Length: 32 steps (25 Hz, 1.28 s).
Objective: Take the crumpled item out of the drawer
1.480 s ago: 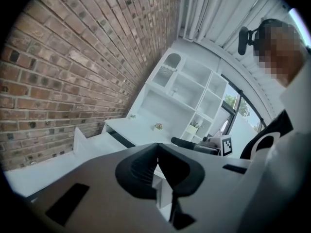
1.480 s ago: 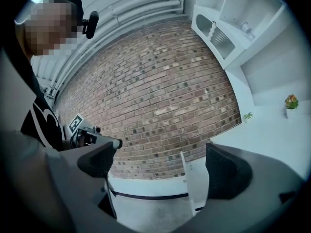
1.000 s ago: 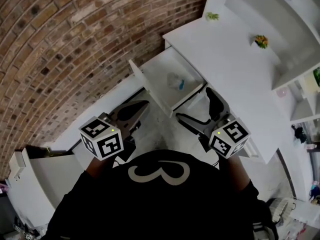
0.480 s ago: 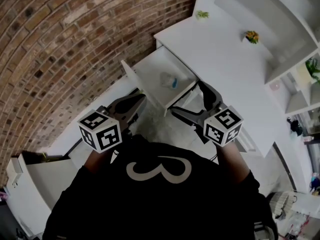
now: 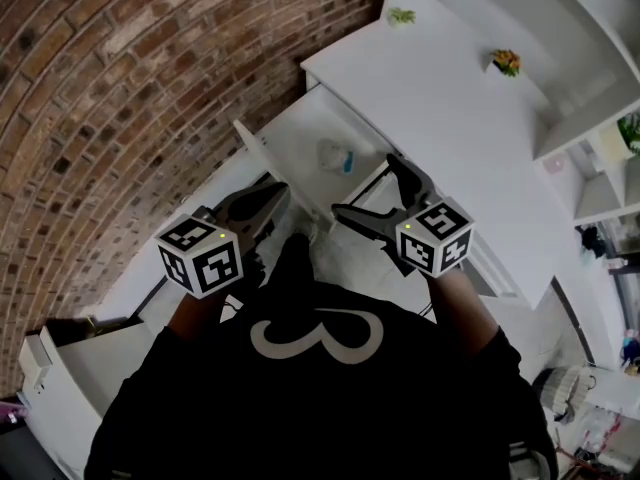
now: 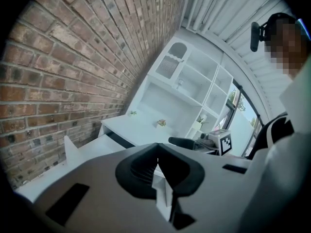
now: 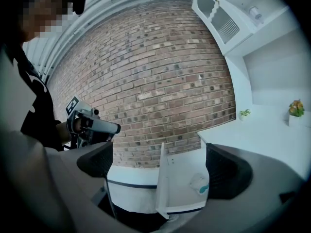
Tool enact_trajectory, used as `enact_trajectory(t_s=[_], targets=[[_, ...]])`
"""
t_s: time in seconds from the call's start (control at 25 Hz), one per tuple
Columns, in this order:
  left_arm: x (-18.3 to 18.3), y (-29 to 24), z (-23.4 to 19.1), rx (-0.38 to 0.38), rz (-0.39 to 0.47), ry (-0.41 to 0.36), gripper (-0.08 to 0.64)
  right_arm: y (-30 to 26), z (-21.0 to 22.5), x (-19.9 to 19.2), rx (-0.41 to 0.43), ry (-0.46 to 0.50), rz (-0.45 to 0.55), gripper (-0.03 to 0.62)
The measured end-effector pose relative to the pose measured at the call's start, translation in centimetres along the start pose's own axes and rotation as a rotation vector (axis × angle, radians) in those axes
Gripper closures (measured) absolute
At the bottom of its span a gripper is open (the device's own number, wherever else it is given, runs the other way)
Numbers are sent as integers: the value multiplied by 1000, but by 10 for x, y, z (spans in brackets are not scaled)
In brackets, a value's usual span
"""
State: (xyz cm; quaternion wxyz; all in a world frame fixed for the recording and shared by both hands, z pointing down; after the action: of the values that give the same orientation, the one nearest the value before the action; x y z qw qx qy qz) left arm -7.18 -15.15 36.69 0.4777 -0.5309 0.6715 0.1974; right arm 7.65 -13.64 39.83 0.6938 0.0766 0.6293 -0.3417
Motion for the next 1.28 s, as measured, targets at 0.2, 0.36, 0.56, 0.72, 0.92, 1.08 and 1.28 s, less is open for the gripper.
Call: enact_trajectory(t_s=[0.2,0.36,0.56,0.72,0.92,1.08,1.28], targets=[[7,-20,-33,-9,-37,25,557,-34,23,-6,-13,-32,-43,13],[13,-35,-58,-14,-65,38,557,-60,43,-15,-39,-48,-86,14],[19,-49,-87,-15,-91,61,557,-92,66,-34,-75,-64,-156,14],[20,-59,-108,-12,-119,77,557,-117,85,-54,-101,-74,-226,17],[17,-67,-132,-13,-147,106,557,-147,106,-84,-145,-78,-319,19],[18,-75,-150,-19,-166,122,557,-168,119,-108,-155,-106,-392,37],[22,-86,-170,-30,-193,123,557,-193,136,-135,-170,-148,-458,37]])
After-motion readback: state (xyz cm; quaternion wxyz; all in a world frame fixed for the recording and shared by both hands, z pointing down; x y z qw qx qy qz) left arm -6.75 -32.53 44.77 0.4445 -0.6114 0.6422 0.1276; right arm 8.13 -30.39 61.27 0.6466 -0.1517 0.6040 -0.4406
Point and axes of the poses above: the fingertips, and each gripper's own axes: y backward along the fingers, z to its right, x out of its top, the point moved 3 cm from there along y, backward along the fingers, and after that the axes turned 3 degrees about -x, right-handed, at the moved point
